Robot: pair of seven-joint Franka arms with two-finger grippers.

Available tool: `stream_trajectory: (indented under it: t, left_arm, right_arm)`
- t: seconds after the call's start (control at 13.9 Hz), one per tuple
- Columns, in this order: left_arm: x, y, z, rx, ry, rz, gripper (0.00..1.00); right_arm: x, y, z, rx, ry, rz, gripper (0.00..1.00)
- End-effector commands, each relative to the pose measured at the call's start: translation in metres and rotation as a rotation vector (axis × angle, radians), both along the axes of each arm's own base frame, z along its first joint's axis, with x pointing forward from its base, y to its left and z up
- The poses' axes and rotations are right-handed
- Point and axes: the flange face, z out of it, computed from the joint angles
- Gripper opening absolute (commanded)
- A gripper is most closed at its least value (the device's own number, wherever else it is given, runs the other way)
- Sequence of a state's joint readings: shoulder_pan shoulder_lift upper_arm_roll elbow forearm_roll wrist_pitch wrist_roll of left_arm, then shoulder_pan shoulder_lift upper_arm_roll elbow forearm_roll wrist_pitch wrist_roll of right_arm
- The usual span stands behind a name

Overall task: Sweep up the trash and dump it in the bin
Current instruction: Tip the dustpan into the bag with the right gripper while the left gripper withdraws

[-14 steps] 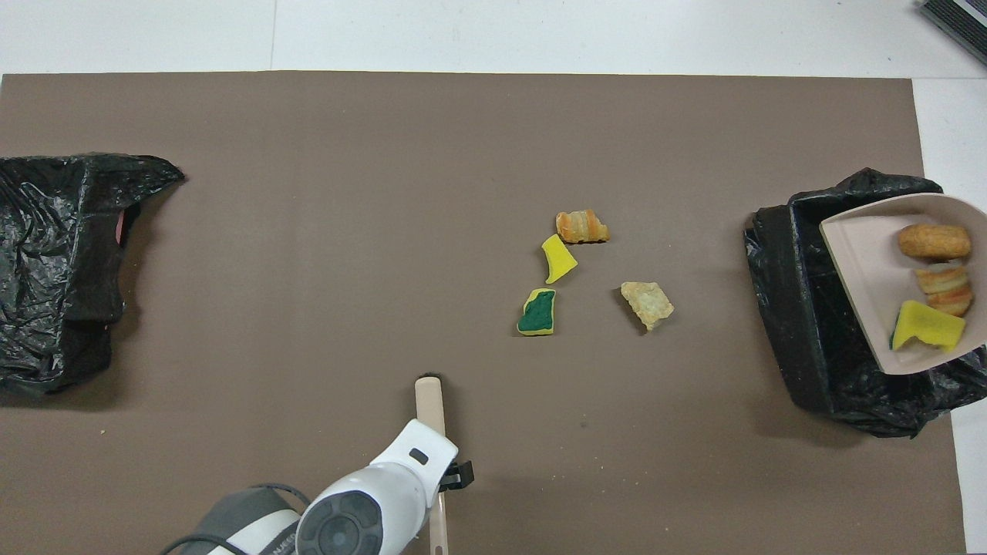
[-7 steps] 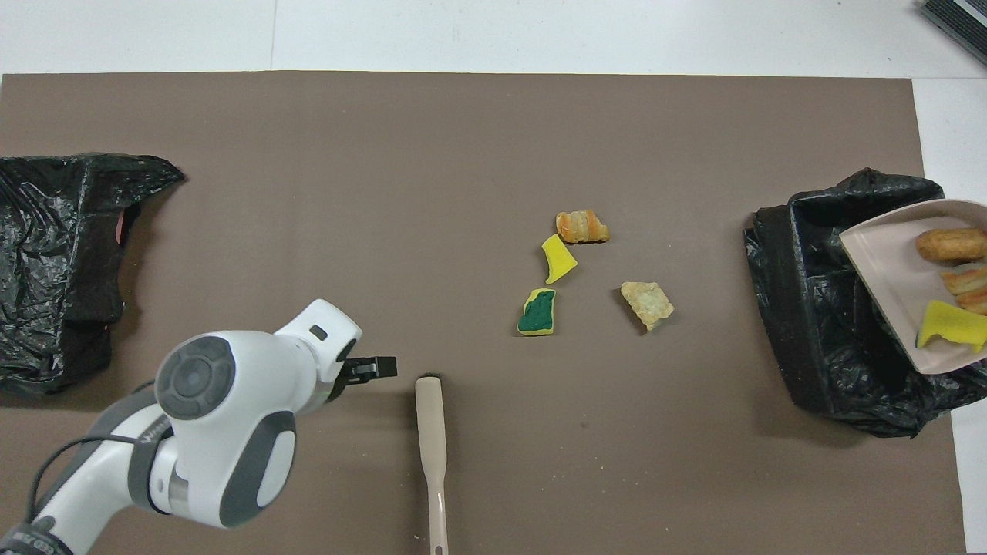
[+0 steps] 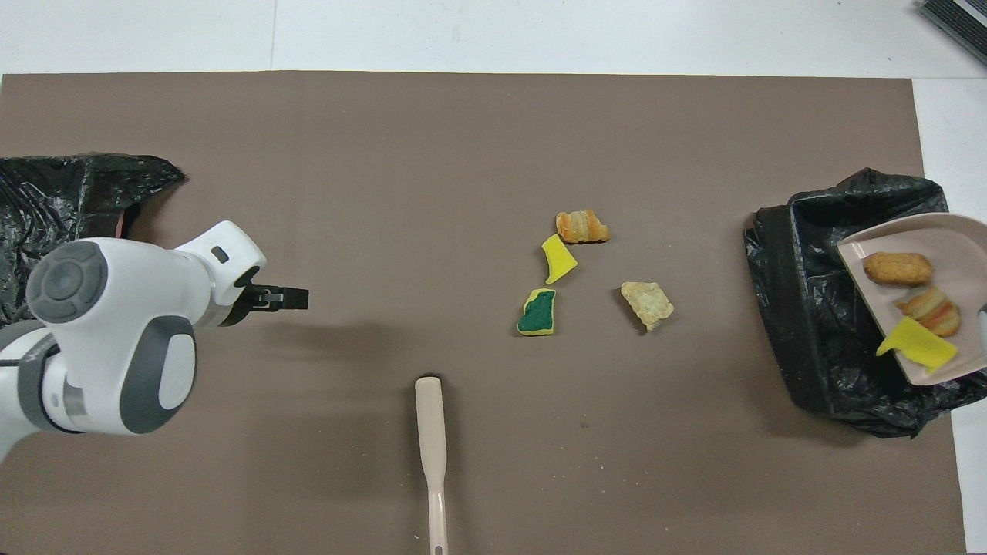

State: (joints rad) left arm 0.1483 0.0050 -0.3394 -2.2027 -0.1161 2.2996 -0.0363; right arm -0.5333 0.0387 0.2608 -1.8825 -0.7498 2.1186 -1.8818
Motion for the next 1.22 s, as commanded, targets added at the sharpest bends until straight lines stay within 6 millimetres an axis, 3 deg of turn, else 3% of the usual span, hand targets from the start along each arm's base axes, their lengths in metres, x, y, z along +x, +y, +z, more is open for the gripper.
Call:
stream_trajectory:
  t: [0.0, 0.22, 0.36, 0.65, 0.86, 1.08, 1.15]
  left_arm:
    - [0.023, 0.018, 0.044, 0.034, 0.022, -0.012, 1.00]
    - [0.029, 0.023, 0.079, 0.064, 0.046, -0.022, 1.00]
    - [0.034, 0.039, 0.100, 0.064, 0.020, 0.009, 1.00]
    - [0.039, 0.049, 0.144, 0.064, 0.032, 0.022, 1.00]
    - [0.033, 0.056, 0.183, 0.068, 0.073, 0.025, 1.00]
    - [0.027, 0.077, 0.208, 0.075, 0.097, 0.058, 1.00]
    - [0.024, 0.080, 0.213, 0.074, 0.105, 0.065, 1.00]
  right_arm:
    - [-0.013, 0.021, 0.007, -0.082, 0.016, 0.025, 0.00]
    - [-0.014, 0.043, 0.010, -0.178, 0.058, 0.081, 0.00]
    - [-0.016, 0.048, 0.012, -0.215, 0.086, 0.083, 0.00]
    - [-0.021, 0.049, 0.042, -0.235, 0.059, 0.059, 0.00]
    - [-0.015, 0.057, 0.059, -0.196, 0.009, 0.017, 0.00]
    - [-0.004, 0.093, 0.062, -0.093, -0.069, -0.085, 0.00]
    - [-0.002, 0.119, 0.061, -0.062, -0.143, -0.158, 0.00]
